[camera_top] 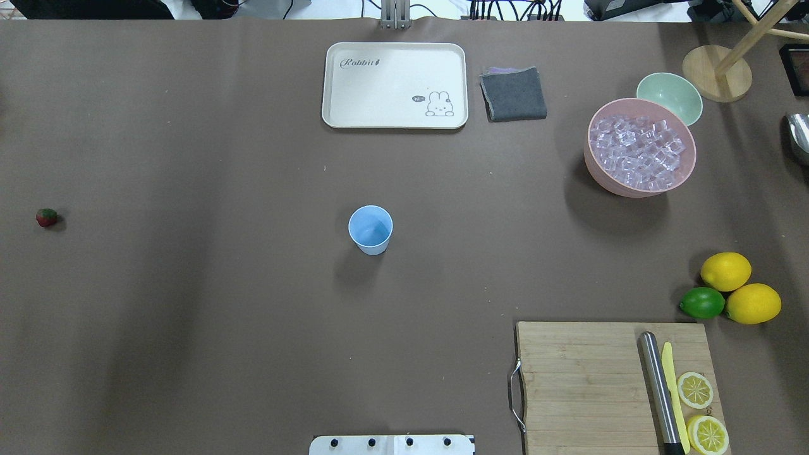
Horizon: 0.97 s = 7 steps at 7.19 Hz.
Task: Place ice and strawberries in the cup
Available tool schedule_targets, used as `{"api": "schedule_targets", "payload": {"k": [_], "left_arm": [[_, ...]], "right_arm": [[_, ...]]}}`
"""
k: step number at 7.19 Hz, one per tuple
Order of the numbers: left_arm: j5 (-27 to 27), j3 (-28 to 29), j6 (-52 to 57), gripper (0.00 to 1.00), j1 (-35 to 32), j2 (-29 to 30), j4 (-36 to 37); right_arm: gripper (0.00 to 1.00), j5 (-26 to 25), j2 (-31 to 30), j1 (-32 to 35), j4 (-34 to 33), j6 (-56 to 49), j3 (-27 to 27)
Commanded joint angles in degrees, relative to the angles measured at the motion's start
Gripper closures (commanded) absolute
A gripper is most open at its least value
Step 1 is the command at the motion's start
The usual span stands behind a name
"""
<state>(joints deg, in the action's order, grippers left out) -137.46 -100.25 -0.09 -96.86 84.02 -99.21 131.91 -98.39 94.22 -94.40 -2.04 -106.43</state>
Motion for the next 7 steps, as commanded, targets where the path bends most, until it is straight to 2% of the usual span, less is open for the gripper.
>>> {"api": "schedule_targets", "payload": {"k": [1,7], "left_arm": [[0.09,0.05,0.00,0.02,0.00,0.09,-0.02],[0.00,0.05,0.00,0.02,0.09,0.53,0.06]], "right_arm": [[0.00,0.01,-0.40,0.00,0.00,-0.25,0.09],[0.00,0.27,-0.58,0.44,0.09,-0.34,-1.05]]}}
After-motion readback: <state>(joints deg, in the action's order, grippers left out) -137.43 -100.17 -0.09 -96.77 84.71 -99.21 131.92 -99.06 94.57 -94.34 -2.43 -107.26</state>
